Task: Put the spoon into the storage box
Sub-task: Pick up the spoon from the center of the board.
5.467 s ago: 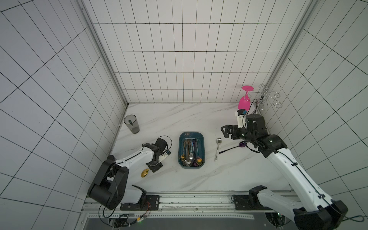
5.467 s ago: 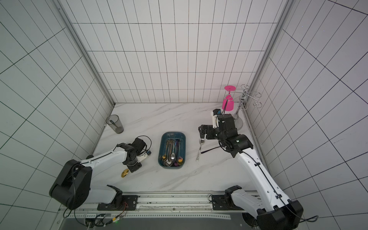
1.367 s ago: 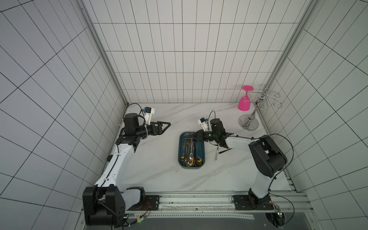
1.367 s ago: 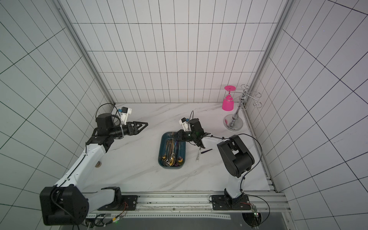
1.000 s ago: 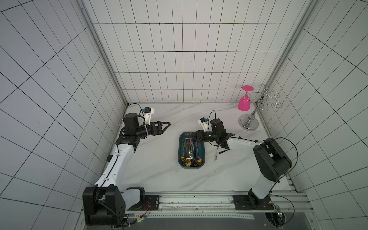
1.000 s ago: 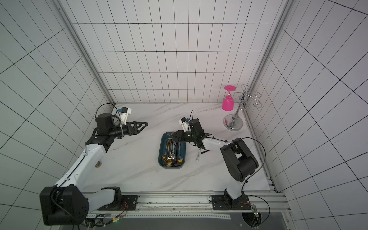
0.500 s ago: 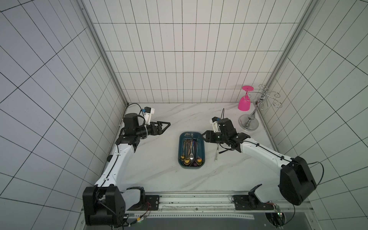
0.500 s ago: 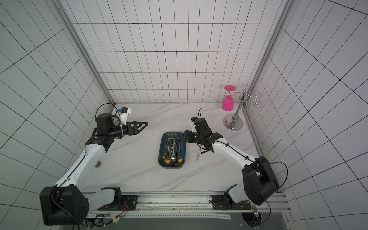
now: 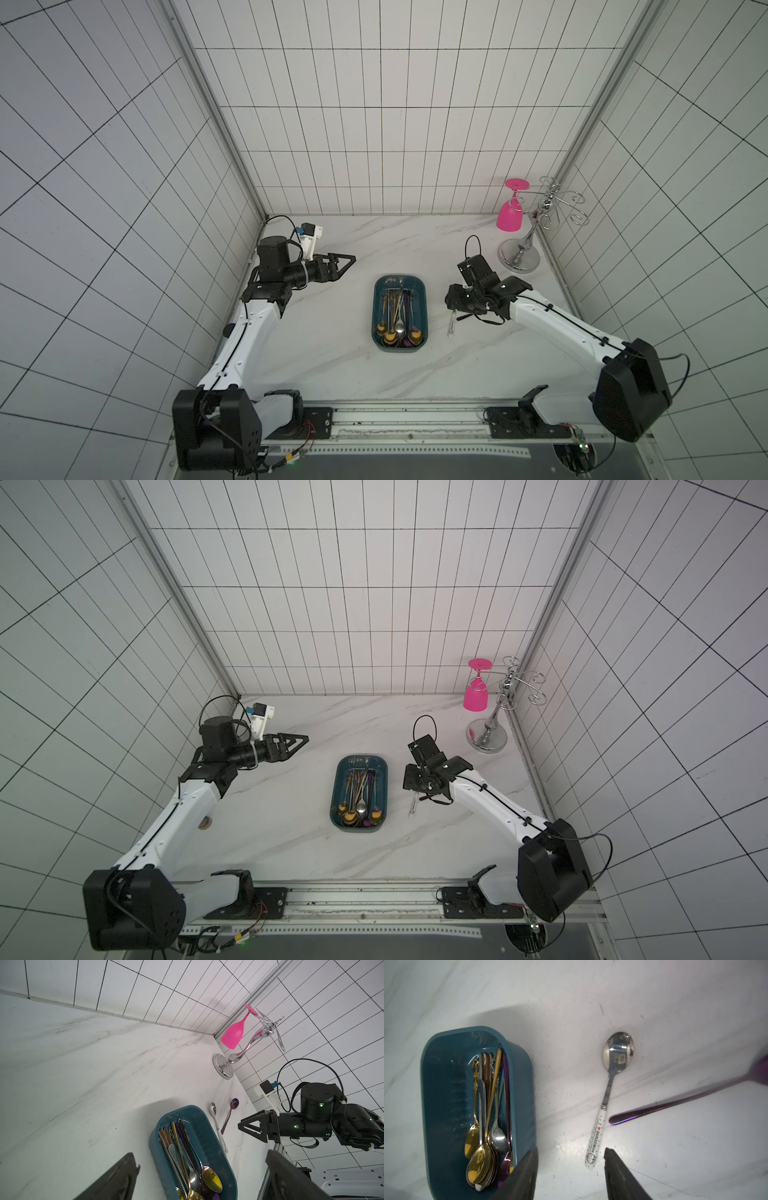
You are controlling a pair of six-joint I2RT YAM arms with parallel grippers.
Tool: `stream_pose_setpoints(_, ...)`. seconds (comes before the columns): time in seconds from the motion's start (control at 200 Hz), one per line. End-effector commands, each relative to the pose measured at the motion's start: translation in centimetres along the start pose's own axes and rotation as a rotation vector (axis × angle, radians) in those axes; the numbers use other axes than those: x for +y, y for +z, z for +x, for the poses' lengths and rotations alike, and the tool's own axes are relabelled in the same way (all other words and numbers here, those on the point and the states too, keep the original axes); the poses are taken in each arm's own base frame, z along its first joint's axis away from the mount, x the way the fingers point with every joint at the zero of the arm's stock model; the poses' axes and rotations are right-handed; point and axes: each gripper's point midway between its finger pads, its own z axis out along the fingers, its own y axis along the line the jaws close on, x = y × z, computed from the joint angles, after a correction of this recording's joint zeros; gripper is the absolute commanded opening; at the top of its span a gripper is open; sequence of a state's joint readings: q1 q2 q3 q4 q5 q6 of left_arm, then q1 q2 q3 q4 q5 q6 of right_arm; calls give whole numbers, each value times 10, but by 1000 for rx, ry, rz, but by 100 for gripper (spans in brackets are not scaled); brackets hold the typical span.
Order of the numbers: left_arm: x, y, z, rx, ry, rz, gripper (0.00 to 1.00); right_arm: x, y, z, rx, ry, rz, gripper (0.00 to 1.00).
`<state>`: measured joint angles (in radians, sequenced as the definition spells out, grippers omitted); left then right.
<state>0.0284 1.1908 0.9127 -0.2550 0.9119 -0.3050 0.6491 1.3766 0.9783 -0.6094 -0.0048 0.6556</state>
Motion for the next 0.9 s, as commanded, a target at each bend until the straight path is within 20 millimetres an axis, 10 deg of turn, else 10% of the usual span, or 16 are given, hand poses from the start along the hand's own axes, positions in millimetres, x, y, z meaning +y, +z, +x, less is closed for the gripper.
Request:
stream_pose_setpoints(0.0, -1, -2, -9, -15, 26, -10, 98, -17, 5, 10, 68, 83, 117, 52)
stream_pose_setpoints(0.894, 0, -2, -7, -16, 24, -13, 99, -32, 91, 55, 251, 124, 203, 41)
